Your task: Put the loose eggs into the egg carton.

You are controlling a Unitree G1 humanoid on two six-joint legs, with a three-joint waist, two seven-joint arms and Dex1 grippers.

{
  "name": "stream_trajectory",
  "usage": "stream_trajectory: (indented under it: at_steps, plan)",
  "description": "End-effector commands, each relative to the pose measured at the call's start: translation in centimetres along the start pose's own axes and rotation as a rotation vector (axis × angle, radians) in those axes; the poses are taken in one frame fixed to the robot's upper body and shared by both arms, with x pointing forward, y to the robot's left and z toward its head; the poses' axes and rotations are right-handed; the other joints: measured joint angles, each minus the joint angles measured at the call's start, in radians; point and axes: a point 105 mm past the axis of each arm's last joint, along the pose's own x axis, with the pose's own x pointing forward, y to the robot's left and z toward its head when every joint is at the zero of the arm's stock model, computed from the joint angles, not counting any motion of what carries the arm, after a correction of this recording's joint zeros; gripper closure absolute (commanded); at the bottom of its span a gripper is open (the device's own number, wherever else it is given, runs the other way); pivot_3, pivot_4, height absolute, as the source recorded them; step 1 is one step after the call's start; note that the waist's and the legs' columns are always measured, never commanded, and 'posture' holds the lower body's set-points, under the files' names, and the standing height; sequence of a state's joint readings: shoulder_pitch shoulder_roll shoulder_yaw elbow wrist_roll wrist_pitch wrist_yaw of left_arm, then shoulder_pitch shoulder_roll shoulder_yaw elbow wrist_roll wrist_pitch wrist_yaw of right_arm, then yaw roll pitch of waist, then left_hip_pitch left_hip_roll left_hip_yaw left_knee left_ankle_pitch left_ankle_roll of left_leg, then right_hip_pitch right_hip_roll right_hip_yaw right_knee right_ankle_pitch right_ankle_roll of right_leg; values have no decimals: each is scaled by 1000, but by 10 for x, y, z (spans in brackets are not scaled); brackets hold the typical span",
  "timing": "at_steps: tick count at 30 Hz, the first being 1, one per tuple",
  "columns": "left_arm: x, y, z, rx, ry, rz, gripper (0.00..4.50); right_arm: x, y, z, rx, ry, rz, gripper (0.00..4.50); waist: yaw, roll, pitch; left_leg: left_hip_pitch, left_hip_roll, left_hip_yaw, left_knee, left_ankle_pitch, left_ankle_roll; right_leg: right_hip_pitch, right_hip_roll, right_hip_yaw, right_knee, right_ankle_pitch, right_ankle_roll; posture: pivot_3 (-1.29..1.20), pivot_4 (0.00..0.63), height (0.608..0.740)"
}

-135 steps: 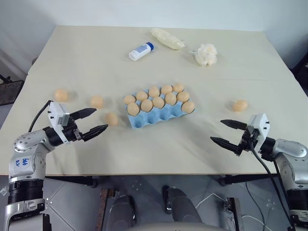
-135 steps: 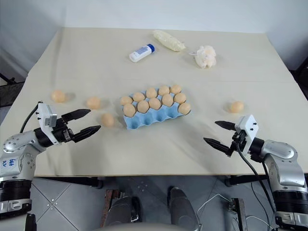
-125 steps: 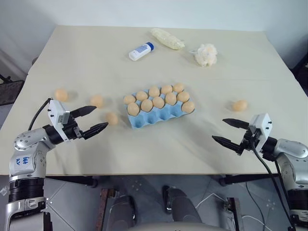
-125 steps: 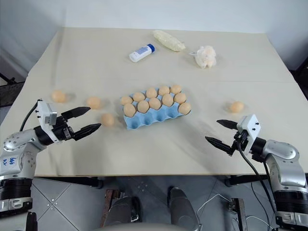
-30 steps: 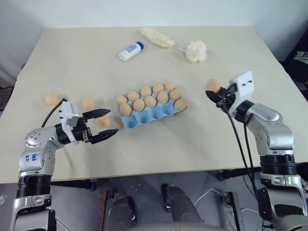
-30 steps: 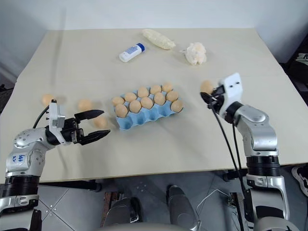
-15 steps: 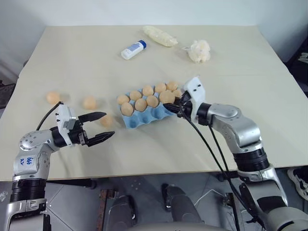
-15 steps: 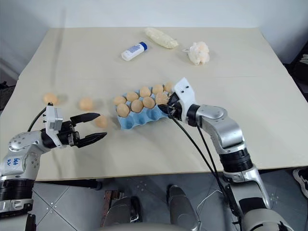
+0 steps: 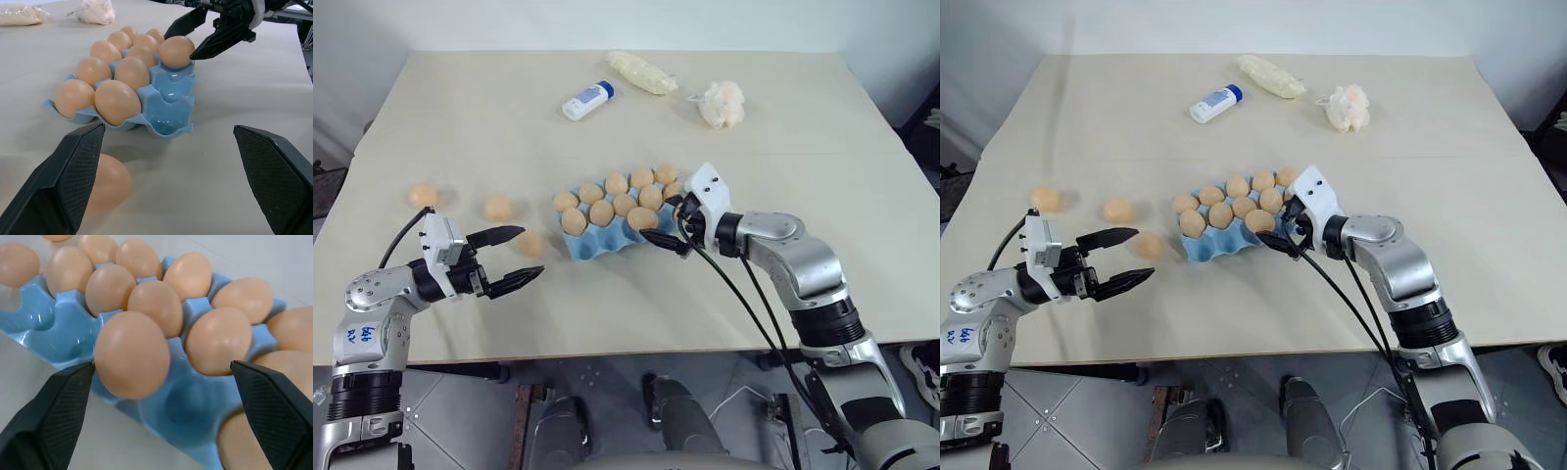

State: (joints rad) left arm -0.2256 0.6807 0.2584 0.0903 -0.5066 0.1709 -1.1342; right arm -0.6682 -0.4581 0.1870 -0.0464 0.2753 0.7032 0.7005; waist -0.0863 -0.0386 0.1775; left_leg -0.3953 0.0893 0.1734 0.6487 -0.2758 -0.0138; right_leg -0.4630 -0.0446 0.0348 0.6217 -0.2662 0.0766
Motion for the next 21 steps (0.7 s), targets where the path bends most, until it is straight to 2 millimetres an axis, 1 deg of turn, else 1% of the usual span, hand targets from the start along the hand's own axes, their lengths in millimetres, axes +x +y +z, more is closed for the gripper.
stream_trajectory:
  at_steps: [1,8,10,12,14,17,21]
  plan:
    - [-2,2,11,43,-21,6,0,-10,-4,19,-43,-59,-8,39,0,0,0,0,0,0,0,0,0,0,0,0,0,0,0,0,150,740]
    - [2,5,13,47,-29,5,0,-13,-10,13,-35,-42,-36,39,0,0,0,0,0,0,0,0,0,0,0,0,0,0,0,0,150,740]
    - [2,6,12,47,-29,6,0,-16,-7,19,-31,-61,-21,39,0,0,0,0,0,0,0,0,0,0,0,0,0,0,0,0,150,740]
    - [2,6,13,46,-30,7,0,-15,2,27,-22,-86,13,39,0,0,0,0,0,0,0,0,0,0,0,0,0,0,0,0,150,740]
    - [2,7,13,47,-34,7,0,-11,8,33,-5,-100,31,39,0,0,0,0,1,0,0,0,0,0,1,0,0,0,0,0,150,740]
    - [3,7,13,46,-38,7,0,-6,13,32,9,-95,39,39,0,0,0,0,2,0,0,0,-1,0,2,0,1,0,0,0,150,740]
    - [3,5,12,43,-44,4,0,3,21,26,52,-69,65,39,0,0,0,0,2,0,1,0,-1,0,1,0,1,0,0,0,150,740]
